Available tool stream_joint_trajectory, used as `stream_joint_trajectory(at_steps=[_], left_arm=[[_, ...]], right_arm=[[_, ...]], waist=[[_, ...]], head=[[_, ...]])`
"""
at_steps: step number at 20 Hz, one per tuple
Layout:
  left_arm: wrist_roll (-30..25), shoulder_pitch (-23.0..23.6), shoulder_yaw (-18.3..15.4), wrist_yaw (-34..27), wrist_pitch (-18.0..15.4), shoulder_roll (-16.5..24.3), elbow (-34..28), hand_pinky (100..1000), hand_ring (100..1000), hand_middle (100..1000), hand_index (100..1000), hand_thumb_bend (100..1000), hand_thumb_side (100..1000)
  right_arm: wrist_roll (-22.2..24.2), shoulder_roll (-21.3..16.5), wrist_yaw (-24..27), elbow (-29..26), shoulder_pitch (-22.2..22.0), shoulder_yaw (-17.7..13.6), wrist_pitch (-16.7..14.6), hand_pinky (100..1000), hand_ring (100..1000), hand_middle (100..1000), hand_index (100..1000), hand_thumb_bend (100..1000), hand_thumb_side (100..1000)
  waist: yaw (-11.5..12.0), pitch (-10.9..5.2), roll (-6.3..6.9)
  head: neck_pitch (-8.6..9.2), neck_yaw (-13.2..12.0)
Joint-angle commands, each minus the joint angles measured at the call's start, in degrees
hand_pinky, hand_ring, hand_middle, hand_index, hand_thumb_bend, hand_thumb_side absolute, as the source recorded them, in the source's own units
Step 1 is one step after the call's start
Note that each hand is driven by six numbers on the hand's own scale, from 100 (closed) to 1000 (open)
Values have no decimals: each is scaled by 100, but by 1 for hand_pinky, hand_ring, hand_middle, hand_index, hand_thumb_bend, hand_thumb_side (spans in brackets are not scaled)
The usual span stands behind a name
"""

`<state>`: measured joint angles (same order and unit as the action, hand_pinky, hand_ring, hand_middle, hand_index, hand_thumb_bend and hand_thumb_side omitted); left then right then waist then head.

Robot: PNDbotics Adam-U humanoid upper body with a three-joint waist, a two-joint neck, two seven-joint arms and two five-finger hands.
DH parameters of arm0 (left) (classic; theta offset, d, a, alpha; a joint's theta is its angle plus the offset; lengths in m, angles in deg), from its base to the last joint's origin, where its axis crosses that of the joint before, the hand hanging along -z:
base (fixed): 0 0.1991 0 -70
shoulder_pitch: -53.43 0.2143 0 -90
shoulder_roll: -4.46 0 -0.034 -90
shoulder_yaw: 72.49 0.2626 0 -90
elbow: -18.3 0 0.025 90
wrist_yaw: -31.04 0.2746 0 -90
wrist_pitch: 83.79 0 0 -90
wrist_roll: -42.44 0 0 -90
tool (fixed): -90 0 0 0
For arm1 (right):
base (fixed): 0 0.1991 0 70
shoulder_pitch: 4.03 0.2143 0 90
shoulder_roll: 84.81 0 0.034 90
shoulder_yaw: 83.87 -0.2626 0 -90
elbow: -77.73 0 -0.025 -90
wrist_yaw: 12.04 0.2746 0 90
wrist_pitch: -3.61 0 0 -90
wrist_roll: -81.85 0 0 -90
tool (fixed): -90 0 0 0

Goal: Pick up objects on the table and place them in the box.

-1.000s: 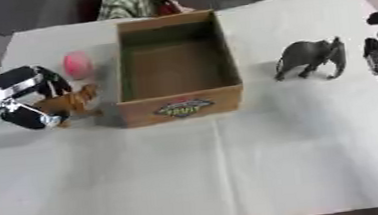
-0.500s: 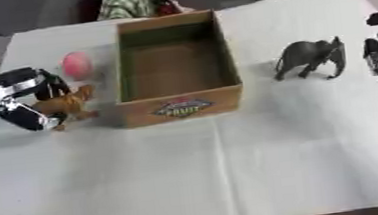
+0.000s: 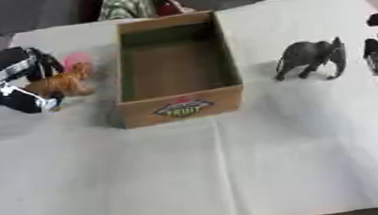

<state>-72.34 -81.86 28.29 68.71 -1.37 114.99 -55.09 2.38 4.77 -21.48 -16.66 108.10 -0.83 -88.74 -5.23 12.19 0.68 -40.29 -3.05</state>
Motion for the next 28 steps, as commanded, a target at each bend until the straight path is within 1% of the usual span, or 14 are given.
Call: stream_joint_trajectory(at_steps=[1,7,8,9,14,21,22,23,24,25,26,27,28], left_arm=[[213,-343,-99,146,-44,-51,-40,612,310,330,511,100,118],[397,-1026,27,535,-231,-707,274,618,318,338,516,100,116],[416,-1104,49,599,-270,-811,337,621,326,342,521,100,315],[417,-1178,85,661,-323,-915,394,623,330,346,524,100,116],[413,-1334,203,856,-501,-1352,674,630,340,356,534,100,108],[339,-1315,264,905,-627,-1540,835,634,349,363,541,100,104],[335,-1312,267,905,-633,-1546,842,650,378,388,563,100,100],[299,-1255,324,878,-668,-1604,900,679,455,458,623,100,100],[229,-1152,425,830,-709,-1697,1013,683,467,469,634,111,100],[144,-1091,495,791,-749,-1757,1147,697,510,511,671,183,100],[48,-1061,538,771,-799,-1793,1274,699,515,517,675,186,100],[-54,-1047,553,761,-845,-1811,1366,710,549,552,705,266,101],[-162,-1034,561,756,-885,-1820,1441,712,552,555,708,273,104]], right_arm=[[58,-110,12,-56,68,27,-16,894,953,764,807,100,100],[264,-17,28,-49,183,204,-59,895,954,761,805,100,100],[300,2,32,-48,208,238,-65,895,954,761,805,100,100],[352,30,38,-50,243,287,-77,895,954,760,804,100,100],[600,157,39,-41,394,502,-118,895,953,758,805,100,100],[787,229,33,-33,465,612,-164,896,954,758,807,100,100],[795,231,34,-33,468,616,-167,896,952,754,805,100,100],[830,247,33,-33,485,661,-175,896,952,752,803,100,131],[865,260,30,-26,490,692,-179,896,952,752,803,100,132],[886,268,29,-21,490,702,-180,896,952,751,803,100,133],[893,272,29,-19,490,703,-180,896,952,751,803,100,133],[894,272,29,-16,489,701,-178,895,951,750,802,100,135],[888,271,29,-13,484,697,-174,895,951,750,802,100,135]], waist=[[-40,-116,5],[-272,-107,16],[-305,-106,18],[-351,-105,24],[-516,-93,42],[-606,-70,48],[-611,-67,48],[-654,-33,55],[-676,-26,59],[-684,-26,59],[-686,-27,59],[-685,-26,59],[-683,-25,58]], head=[[-21,-65],[-26,-248],[-25,-270],[-18,-295],[17,-375],[43,-407],[46,-408],[75,-420],[78,-422],[76,-420],[76,-417],[78,-415],[80,-413]])
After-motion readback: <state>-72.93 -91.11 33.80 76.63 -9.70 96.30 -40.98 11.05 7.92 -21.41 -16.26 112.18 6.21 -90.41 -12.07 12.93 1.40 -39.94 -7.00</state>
